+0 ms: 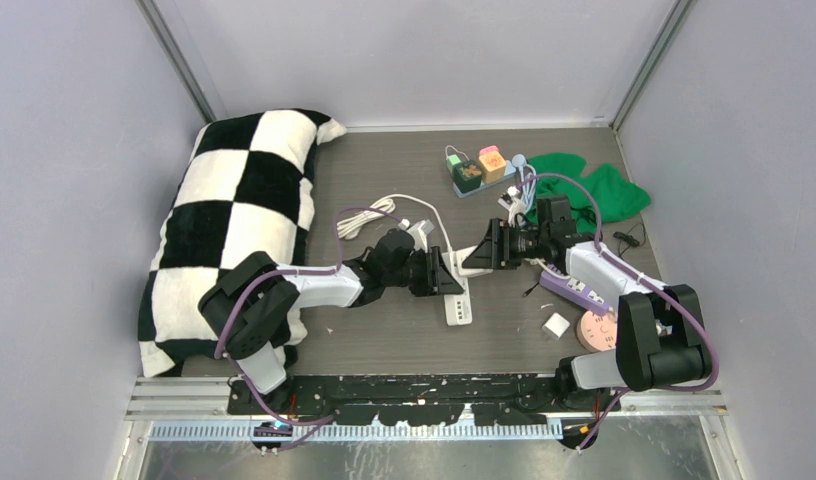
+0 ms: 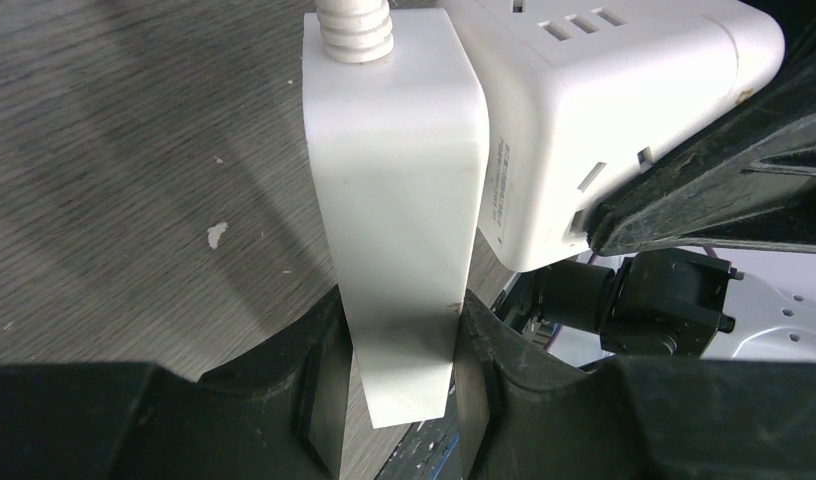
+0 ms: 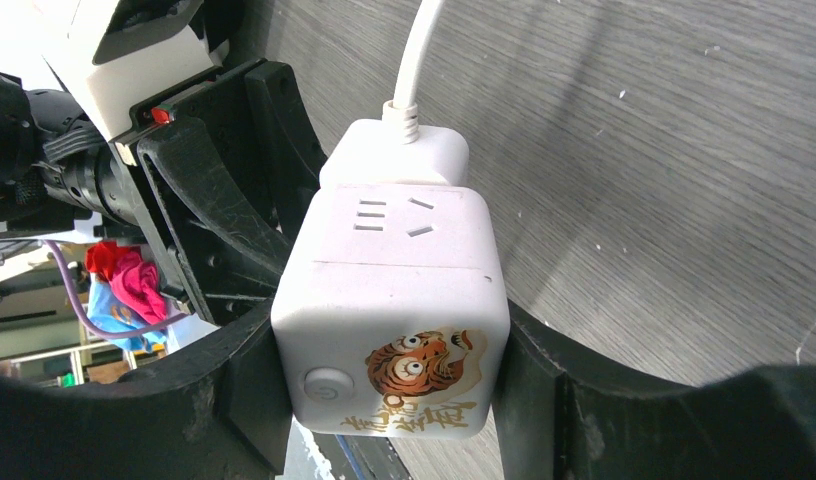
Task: Pull the plug off the socket
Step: Remove the plug from the socket.
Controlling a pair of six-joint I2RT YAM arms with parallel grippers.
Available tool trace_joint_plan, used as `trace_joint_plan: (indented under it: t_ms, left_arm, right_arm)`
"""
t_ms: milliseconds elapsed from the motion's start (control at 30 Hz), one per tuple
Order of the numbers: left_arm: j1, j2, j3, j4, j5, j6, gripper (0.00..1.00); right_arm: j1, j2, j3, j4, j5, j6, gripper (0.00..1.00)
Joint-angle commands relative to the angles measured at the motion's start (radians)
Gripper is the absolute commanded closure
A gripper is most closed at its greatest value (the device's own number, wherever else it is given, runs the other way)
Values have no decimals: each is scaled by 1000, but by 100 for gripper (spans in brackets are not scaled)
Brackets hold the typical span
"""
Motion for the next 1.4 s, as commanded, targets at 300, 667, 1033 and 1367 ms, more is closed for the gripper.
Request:
trace_joint_plan:
  t_ms: [300,667,1033,1367]
  left_arm:
    - [-2,11,-13,42,6,-14,100]
    - [-2,8,-17,45,4,-14,100]
    - [-2,20,-8,44,9,-14,100]
    - [-2,13,2,-44,-38,-8,100]
  right_arm:
    - [17,-74,7,180,-356,108,99]
    - [-5,-57,32,25,-125,13,99]
    - [-4,-69,69,-93,107,-53,99]
    - [40,-90,23,78,-250,51,99]
